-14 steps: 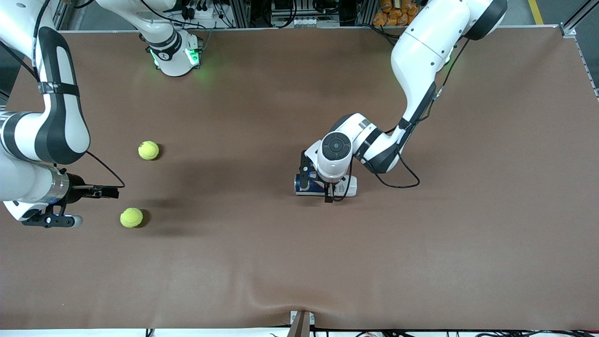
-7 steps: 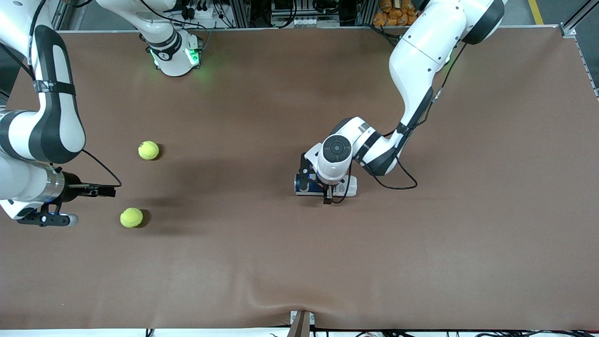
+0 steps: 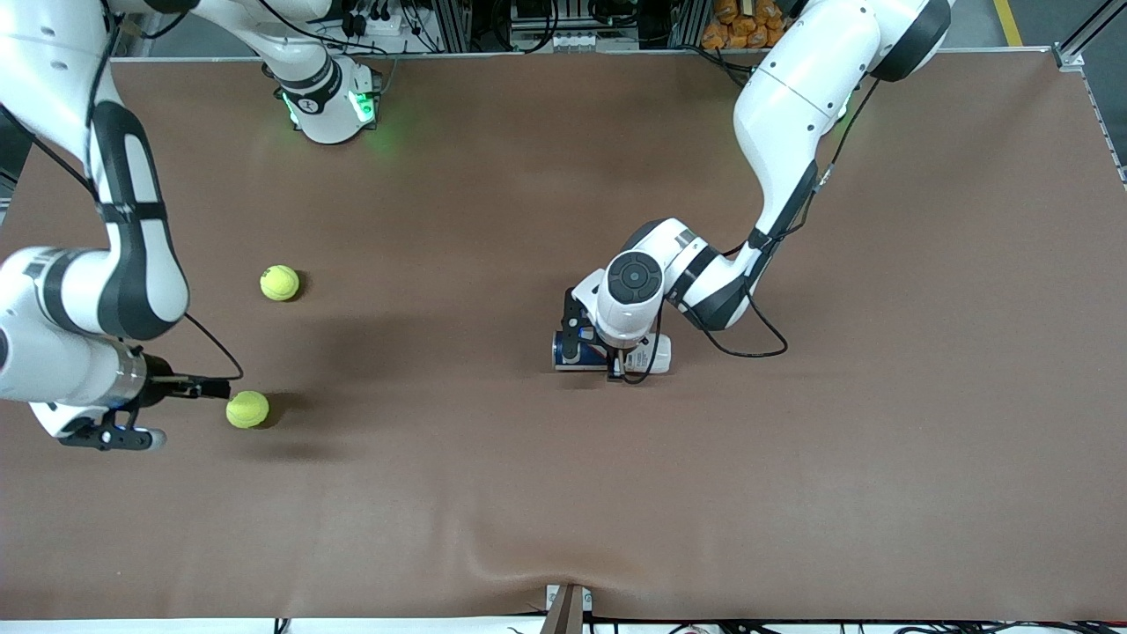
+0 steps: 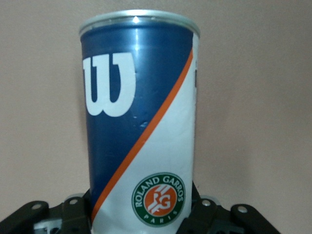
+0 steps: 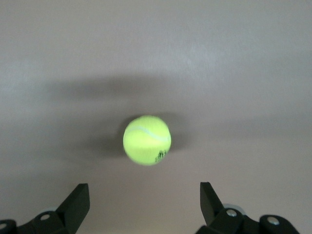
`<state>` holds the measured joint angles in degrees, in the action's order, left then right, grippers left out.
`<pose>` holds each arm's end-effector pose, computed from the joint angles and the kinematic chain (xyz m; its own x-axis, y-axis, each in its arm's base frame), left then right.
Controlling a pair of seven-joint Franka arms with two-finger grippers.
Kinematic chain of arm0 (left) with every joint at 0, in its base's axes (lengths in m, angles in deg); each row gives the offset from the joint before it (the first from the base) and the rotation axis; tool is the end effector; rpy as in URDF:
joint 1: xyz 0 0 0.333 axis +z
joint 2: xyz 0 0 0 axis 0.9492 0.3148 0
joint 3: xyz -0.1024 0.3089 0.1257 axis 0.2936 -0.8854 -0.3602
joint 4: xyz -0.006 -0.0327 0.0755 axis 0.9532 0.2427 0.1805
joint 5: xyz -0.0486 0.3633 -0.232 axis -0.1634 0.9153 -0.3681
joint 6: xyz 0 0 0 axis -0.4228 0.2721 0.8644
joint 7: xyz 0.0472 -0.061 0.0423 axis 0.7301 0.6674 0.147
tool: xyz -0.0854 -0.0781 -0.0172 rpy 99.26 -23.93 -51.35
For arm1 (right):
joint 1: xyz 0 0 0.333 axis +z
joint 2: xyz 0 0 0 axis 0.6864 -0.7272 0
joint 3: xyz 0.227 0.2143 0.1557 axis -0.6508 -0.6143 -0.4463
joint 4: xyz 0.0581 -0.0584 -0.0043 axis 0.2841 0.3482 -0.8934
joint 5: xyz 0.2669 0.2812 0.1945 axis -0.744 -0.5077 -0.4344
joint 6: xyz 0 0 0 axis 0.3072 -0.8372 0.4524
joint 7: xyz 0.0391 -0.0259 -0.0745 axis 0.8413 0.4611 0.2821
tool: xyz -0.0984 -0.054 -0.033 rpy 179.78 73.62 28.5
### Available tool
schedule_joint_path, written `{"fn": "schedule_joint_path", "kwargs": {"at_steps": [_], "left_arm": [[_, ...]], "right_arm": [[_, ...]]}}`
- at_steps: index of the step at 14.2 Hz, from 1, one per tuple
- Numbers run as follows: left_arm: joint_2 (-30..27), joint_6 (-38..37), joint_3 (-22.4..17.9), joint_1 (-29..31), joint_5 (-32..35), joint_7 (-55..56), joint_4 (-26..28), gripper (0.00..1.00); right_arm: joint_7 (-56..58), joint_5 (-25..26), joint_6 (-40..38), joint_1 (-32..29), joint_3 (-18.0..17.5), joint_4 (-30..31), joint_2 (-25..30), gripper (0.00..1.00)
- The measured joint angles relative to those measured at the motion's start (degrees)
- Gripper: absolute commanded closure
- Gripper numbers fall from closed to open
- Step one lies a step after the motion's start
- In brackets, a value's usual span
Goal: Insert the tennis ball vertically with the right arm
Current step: 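Grasp the nearer yellow tennis ball with the right gripper, then turn the can upright with the left gripper while the right gripper lifts the ball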
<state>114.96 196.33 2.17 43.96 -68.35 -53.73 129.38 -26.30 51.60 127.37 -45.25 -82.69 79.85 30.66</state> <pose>0.6042 -0.4797 0.1874 -0.0566 -0.9978 0.0340 -0.9984 0.0563 -0.0109 0.7426 -0.0679 0.3117 0.9949 -0.0702 -0.0722 -0.0688 -0.9974 0.0214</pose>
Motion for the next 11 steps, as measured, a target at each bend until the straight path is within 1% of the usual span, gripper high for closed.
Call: {"fn": "schedule_joint_path", "kwargs": {"at_steps": [2, 4, 5, 7, 8, 9, 11], "left_arm": [[-0.67, 0.00, 0.01, 0.20, 0.00, 0.00, -0.47, 0.36], [-1.98, -0.01, 0.14, 0.31, -0.10, 0.00, -1.09, 0.28], [-2.72, -0.14, 0.34, 0.38, -0.70, 0.00, -1.51, 0.28], [-3.83, -0.36, 0.57, 0.63, -3.43, -0.05, -2.38, 0.32], [-4.11, -0.40, 0.92, 0.95, -5.26, -0.62, -2.82, 0.31], [-4.18, -0.37, 1.54, 1.41, -7.68, -1.30, -3.38, 0.31], [-4.20, 0.28, 3.19, 2.58, -12.49, -3.16, -4.78, 0.30]], "right_arm": [[-0.02, 0.00, 3.09, -0.01, 0.00, -0.68, -2.47, 0.00], [-0.05, 0.00, 4.90, -0.13, 0.04, -0.63, -4.59, 0.00], [-0.05, 0.00, 5.80, -0.15, 0.04, -0.60, -5.50, 0.00], [-0.09, -0.02, 7.11, -0.06, -0.05, -0.49, -7.15, 0.00], [-0.20, -0.14, 7.47, -0.09, -0.05, -0.29, -8.03, 0.00], [-0.29, -0.86, 8.09, -0.12, -0.04, 0.24, -8.95, 0.00], [-0.29, -4.00, 10.42, -0.02, -0.07, 1.88, -10.31, 0.00]]}}
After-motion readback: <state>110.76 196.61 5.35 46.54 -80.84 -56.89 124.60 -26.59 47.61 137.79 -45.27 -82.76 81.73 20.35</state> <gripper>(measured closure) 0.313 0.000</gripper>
